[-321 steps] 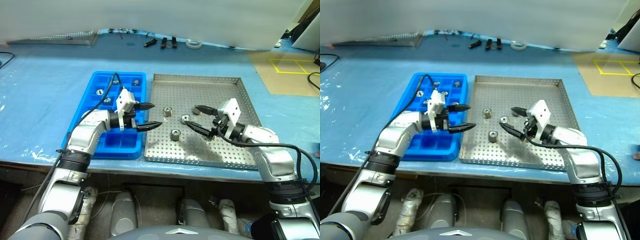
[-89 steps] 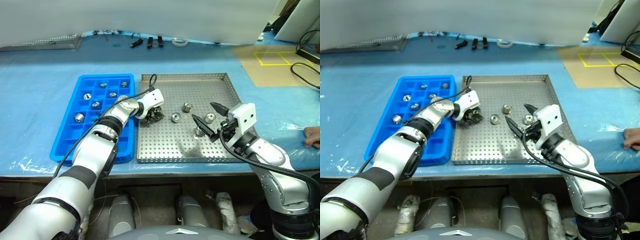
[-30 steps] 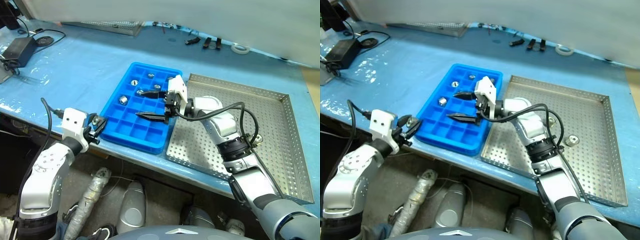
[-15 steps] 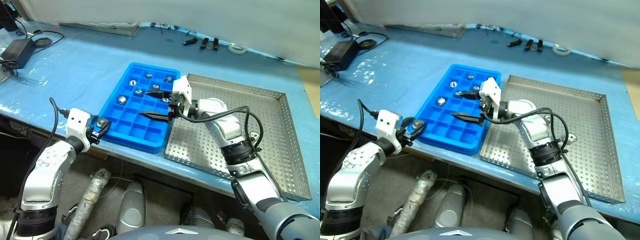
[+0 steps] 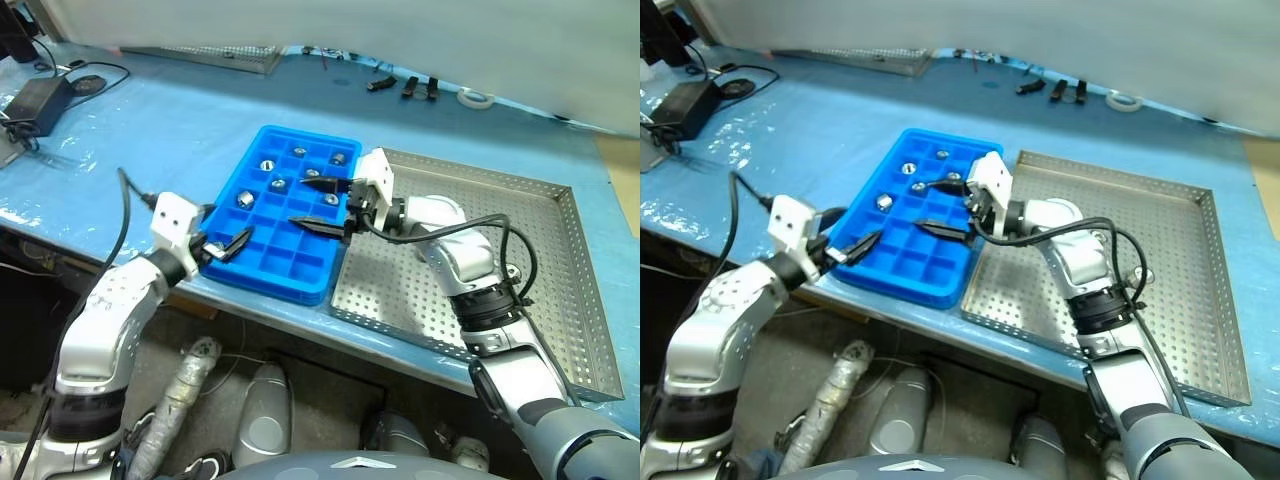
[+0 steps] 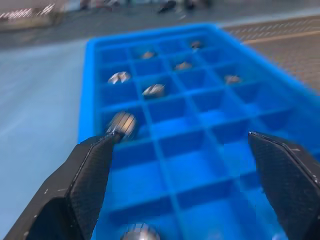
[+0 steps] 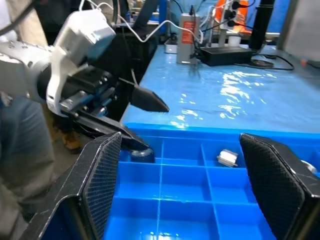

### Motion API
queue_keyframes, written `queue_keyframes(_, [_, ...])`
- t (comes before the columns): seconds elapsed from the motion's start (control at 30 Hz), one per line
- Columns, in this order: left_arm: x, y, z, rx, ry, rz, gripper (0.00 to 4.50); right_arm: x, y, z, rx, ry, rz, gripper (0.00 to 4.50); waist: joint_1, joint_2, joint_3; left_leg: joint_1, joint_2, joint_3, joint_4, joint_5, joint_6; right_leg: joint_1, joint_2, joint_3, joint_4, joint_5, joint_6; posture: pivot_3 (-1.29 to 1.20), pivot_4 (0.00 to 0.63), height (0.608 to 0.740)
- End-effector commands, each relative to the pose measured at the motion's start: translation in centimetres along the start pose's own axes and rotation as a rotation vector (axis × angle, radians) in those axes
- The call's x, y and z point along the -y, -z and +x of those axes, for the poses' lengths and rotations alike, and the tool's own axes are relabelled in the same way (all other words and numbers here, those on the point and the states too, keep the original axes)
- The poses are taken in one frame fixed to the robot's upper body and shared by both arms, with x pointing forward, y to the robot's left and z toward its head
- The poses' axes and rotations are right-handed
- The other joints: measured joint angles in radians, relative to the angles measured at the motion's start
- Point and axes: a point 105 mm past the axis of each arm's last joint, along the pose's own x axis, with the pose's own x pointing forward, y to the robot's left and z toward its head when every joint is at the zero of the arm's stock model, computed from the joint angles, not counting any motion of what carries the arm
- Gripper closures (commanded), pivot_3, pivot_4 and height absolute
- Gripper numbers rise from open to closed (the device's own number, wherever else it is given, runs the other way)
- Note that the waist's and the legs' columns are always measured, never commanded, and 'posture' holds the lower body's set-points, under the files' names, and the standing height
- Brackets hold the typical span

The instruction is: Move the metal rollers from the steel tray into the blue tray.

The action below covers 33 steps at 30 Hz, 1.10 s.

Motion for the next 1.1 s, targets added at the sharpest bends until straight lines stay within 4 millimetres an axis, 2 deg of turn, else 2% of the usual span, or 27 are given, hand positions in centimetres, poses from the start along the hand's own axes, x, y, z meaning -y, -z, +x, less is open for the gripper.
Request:
queue_keyframes(0.03, [1.1,-1.1,2.5,0.043,0.109,0.023,0.03,1.0,-1.5,-1.8,0.023,0.094,-0.072,0.52,-0.015,0.000,0.000,0.000,0.000,0.000,0.000,0.000,0.000,0.001,-0.001,0.000,0.000,0.000,0.000,0.25,0.150,0.740])
queue_keyframes(0.2, [2.9,-1.9,7.9,0.066,0.292,0.066,0.03,1.5,-1.7,-4.7,0.010,0.262,-0.095,0.52,-0.071,0.000,0.000,0.000,-0.001,0.000,0.003,0.004,-0.006,0.002,-0.001,0.001,0.000,0.002,0.003,0.08,0.150,0.740])
queue_keyframes(0.4, [6.5,-2.4,13.1,0.068,0.501,0.072,0.03,0.8,-0.9,-8.4,-0.031,0.463,-0.076,0.52,-0.178,0.000,-0.001,-0.002,-0.004,0.002,0.006,0.003,-0.005,0.002,-0.001,0.001,-0.001,0.005,0.007,-0.14,0.150,0.740])
queue_keyframes(0.5, [8.2,-1.9,15.3,0.028,0.563,0.085,0.03,0.2,-0.5,-10.0,-0.050,0.563,-0.065,0.52,-0.212,-0.001,-0.001,-0.001,-0.003,0.002,0.006,0.003,-0.004,0.002,-0.001,0.001,-0.001,0.005,0.008,-0.23,0.150,0.740])
queue_keyframes(0.63, [10.4,-1.1,16.6,-0.023,0.654,0.080,0.03,-0.9,-0.2,-11.2,-0.063,0.647,-0.049,0.52,-0.264,0.000,-0.001,0.001,-0.004,0.005,0.006,0.002,-0.001,0.002,-0.001,0.001,-0.003,0.005,0.008,-0.31,0.150,0.740])
queue_keyframes(0.77, [11.2,0.5,16.9,-0.093,0.689,0.121,0.03,-1.7,0.2,-11.8,-0.077,0.707,-0.037,0.52,-0.290,0.000,-0.001,0.002,-0.004,0.006,0.006,-0.001,0.002,0.003,-0.001,0.002,-0.004,0.003,0.004,-0.35,0.150,0.740])
queue_keyframes(0.97, [12.4,2.9,16.9,-0.176,0.698,0.137,0.03,-2.2,0.5,-12.7,-0.085,0.775,-0.024,0.52,-0.295,0.000,-0.001,0.003,-0.004,0.008,0.010,-0.005,0.009,0.005,-0.002,0.003,-0.005,0.003,0.005,-0.40,0.150,0.740])
queue_keyframes(1.1, [13.6,3.8,17.3,-0.195,0.671,0.138,0.03,-2.5,0.8,-12.8,-0.088,0.794,-0.011,0.52,-0.294,0.000,-0.001,0.004,-0.005,0.009,0.013,-0.008,0.014,0.011,-0.004,0.002,-0.009,0.003,0.005,-0.41,0.150,0.740])
